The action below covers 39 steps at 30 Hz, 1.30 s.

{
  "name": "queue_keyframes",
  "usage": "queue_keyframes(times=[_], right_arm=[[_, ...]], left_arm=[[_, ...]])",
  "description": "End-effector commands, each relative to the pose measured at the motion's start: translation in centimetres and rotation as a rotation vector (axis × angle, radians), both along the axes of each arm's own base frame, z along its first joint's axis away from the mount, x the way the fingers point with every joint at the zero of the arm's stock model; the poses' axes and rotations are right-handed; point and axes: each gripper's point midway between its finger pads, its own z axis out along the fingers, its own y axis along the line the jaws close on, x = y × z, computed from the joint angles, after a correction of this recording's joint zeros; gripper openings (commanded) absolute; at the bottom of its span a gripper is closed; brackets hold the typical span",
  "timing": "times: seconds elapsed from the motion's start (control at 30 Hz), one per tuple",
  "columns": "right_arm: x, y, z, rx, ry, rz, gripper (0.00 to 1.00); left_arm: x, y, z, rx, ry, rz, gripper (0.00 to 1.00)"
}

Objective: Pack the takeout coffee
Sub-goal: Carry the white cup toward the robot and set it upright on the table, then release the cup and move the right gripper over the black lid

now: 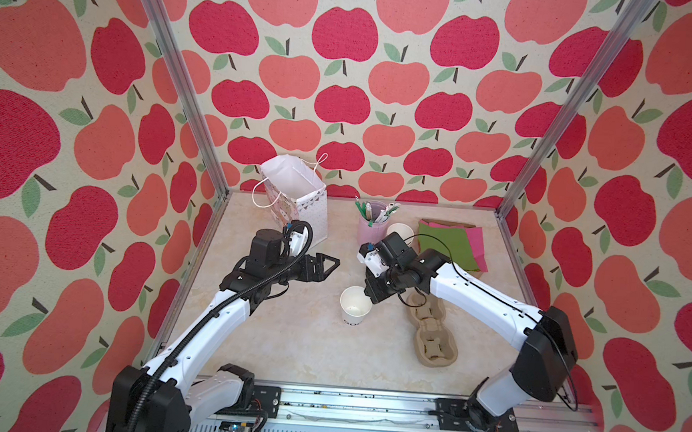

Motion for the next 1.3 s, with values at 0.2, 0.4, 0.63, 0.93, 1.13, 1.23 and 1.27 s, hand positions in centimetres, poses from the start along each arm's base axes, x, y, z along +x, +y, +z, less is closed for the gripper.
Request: queue_keyframes(times=[0.2, 0.4, 0.63, 0.93, 1.13, 1.23, 1.27], right_arm=[[-0.7, -0.2, -2.5, -0.055, -0.012, 0.036, 0.01], [-1.3, -0.6, -3.3, -0.075, -0.001, 0.043, 0.06], [-1.4, -0.6, -2.6, -0.069, -0.008, 0.041, 0.20], [0.5, -1.4, 1.2, -0.087, -0.146, 0.026, 0.46], [4.0, -3.1, 1.1, -0.216, -0.229, -0.040, 0.63], [5.9, -4.0, 0.0, -0.283, -0.214, -0.094, 0.71], [6.5, -4.2, -0.4, -0.296, -0.205, -0.109, 0.73]], left_arm=[[-1.5, -0.2, -1.0, 0.001, 0.021, -0.021, 1.00], [-1.8, -0.6, -1.5, -0.003, 0.031, -0.031, 0.99], [-1.8, -0.7, -1.5, 0.003, 0.031, -0.029, 0.99], [-1.8, -0.5, -1.5, 0.014, 0.024, -0.016, 0.99], [-1.8, -0.4, -1.3, 0.018, 0.012, -0.010, 0.99], [-1.9, -0.3, -1.1, 0.025, 0.003, -0.007, 1.00], [-1.9, -0.2, -1.1, 0.027, 0.002, -0.006, 1.00]])
